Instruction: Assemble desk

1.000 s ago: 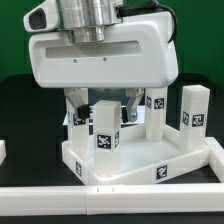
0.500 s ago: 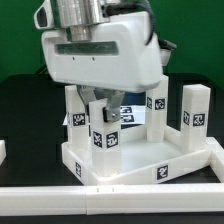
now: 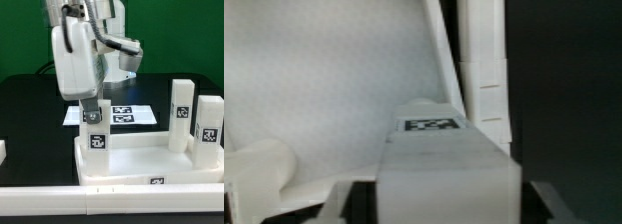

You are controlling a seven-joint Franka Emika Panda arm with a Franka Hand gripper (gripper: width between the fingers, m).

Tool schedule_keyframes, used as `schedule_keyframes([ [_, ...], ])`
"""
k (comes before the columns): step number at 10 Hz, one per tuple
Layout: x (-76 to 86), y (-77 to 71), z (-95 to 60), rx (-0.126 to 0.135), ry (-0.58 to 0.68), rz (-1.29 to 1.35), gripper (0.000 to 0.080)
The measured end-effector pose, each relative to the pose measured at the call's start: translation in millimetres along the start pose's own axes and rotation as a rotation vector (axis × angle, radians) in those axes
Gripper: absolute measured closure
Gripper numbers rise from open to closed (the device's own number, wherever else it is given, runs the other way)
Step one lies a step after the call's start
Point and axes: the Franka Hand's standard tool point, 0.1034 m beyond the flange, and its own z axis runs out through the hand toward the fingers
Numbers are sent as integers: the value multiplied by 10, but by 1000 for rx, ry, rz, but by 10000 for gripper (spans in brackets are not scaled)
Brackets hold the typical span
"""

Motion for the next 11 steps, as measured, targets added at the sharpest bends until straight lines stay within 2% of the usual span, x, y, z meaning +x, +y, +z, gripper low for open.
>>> schedule_keyframes([
  [2, -9, 3, 5, 0, -2, 110, 511],
  [5, -5, 5, 7, -1, 1, 123, 511],
  [6, -9, 5, 6, -1, 1, 122, 290],
  [7, -32, -12, -32, 4, -3, 114, 290],
  [8, -61, -59, -138, 21, -12, 101, 184],
  [9, -93, -119, -288, 46, -28, 90, 158],
  [10, -116, -131, -356, 47, -36, 80, 158],
  [11, -113, -124, -334, 44, -35, 80, 151],
])
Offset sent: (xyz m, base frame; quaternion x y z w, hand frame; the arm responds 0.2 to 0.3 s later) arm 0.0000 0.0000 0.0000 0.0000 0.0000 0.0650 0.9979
